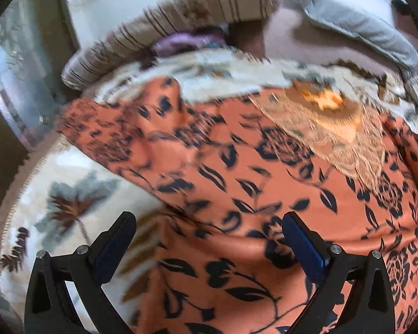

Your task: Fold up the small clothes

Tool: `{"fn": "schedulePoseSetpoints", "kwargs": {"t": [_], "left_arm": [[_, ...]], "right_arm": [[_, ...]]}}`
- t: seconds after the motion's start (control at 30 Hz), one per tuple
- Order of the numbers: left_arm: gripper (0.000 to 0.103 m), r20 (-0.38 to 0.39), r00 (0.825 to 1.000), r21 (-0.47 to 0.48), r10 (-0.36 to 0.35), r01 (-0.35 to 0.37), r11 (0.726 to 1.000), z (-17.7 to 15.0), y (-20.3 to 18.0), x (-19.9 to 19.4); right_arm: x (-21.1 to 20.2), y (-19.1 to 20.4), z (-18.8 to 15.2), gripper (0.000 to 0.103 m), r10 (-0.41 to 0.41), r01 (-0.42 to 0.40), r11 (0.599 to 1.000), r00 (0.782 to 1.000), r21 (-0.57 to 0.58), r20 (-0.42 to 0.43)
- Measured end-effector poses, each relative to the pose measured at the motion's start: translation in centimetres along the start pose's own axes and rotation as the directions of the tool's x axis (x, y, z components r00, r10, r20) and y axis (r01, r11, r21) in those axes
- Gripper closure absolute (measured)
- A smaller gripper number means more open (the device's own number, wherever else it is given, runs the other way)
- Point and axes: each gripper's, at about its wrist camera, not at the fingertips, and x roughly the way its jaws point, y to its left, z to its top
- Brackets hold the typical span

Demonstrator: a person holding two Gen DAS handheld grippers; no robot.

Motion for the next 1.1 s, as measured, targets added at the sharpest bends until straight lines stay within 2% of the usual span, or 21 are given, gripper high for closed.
{"fn": "schedulePoseSetpoints", "kwargs": {"t": [0.07,0.17,0.23,0.27,0.33,0.37,0.4,0.43,0.47,0.5,0.63,0.7,0.77,0.8,0.87,0.93,1.0,1.07,1.1], "left_arm": [[0.0,0.036,0.999,-0.014,0.023,-0.022,1.0,0.2,0.7,-0.7],[0.0,0.072,0.996,-0.045,0.048,-0.045,0.998,0.4,1.9,-1.5],[0.0,0.082,0.995,-0.069,0.062,-0.056,0.996,0.5,2.7,-1.9],[0.0,0.087,0.994,-0.08,0.07,-0.063,0.995,0.6,3.1,-2.1],[0.0,0.096,0.992,-0.094,0.084,-0.075,0.993,0.5,3.7,-2.4],[0.0,0.101,0.991,-0.102,0.09,-0.079,0.992,0.6,4.0,-2.5],[0.0,0.104,0.99,-0.107,0.091,-0.08,0.991,0.5,4.3,-2.6],[0.0,0.107,0.99,-0.111,0.092,-0.08,0.991,0.4,4.5,-2.9],[0.0,0.109,0.99,-0.115,0.09,-0.078,0.99,0.4,4.7,-3.1],[0.0,0.111,0.99,-0.119,0.083,-0.07,0.99,0.2,5.0,-3.3],[0.0,0.093,0.995,-0.13,0.024,-0.012,0.991,-0.2,5.5,-3.9],[0.0,0.077,0.997,-0.129,-0.007,0.017,0.992,-0.4,5.3,-4.0],[0.0,0.06,0.997,-0.12,-0.045,0.052,0.991,-0.3,5.1,-4.0],[0.002,0.051,0.996,-0.119,-0.07,0.076,0.99,-0.1,5.0,-4.0],[0.015,0.04,0.992,-0.112,-0.121,0.125,0.986,0.5,4.6,-4.0],[0.04,0.008,0.988,-0.09,-0.154,0.154,0.984,1.5,3.8,-3.5],[0.042,-0.035,0.979,-0.066,-0.199,0.197,0.978,2.7,2.5,-2.6],[0.042,-0.072,0.973,-0.048,-0.22,0.217,0.975,3.6,1.1,-1.6],[0.041,-0.09,0.969,-0.045,-0.23,0.227,0.973,3.9,0.6,-1.1]], "right_arm": [[1.4,3.2,-2.1,0.091,0.072,-0.076,0.995,0.996,-0.06,-0.06],[4.0,6.9,-6.1,0.091,0.148,-0.168,0.98,0.974,-0.108,-0.173],[6.1,8.5,-9.3,0.091,0.186,-0.225,0.967,0.943,-0.118,-0.276],[6.7,9.0,-10.5,0.087,0.2,-0.248,0.962,0.926,-0.117,-0.32],[8.5,9.7,-13.5,0.082,0.211,-0.281,0.954,0.878,-0.107,-0.43],[9.4,10.1,-15.2,0.07,0.209,-0.294,0.951,0.844,-0.101,-0.494],[9.5,10.3,-16.4,0.041,0.207,-0.302,0.948,0.824,-0.099,-0.527],[9.4,10.4,-17.4,0.027,0.218,-0.315,0.945,0.806,-0.089,-0.55],[9.2,10.6,-17.8,0.02,0.232,-0.325,0.942,0.808,-0.08,-0.542],[8.7,10.7,-17.8,0.02,0.251,-0.34,0.937,0.811,-0.078,-0.528],[6.1,10.3,-16.1,0.02,0.223,-0.305,0.947,0.855,-0.105,-0.469],[4.5,9.8,-14.4,0.022,0.128,-0.216,0.962,0.897,-0.165,-0.423],[2.6,8.7,-13.2,0.023,0.025,-0.117,0.968,0.925,-0.222,-0.38],[2.1,8.1,-12.7,0.028,-0.011,-0.083,0.968,0.93,-0.239,-0.368],[1.6,6.3,-11.5,0.033,-0.094,0.004,0.97,0.928,-0.241,-0.361],[2.3,4.2,-10.6,0.039,-0.153,0.082,0.978,0.905,-0.191,-0.396],[3.2,2.1,-10.0,0.049,-0.199,0.143,0.976,0.885,-0.161,-0.421],[4.1,0.9,-9.6,0.051,-0.278,0.218,0.958,0.86,-0.185,-0.428],[4.4,0.5,-9.5,0.051,-0.285,0.226,0.957,0.857,-0.184,-0.43]]}}
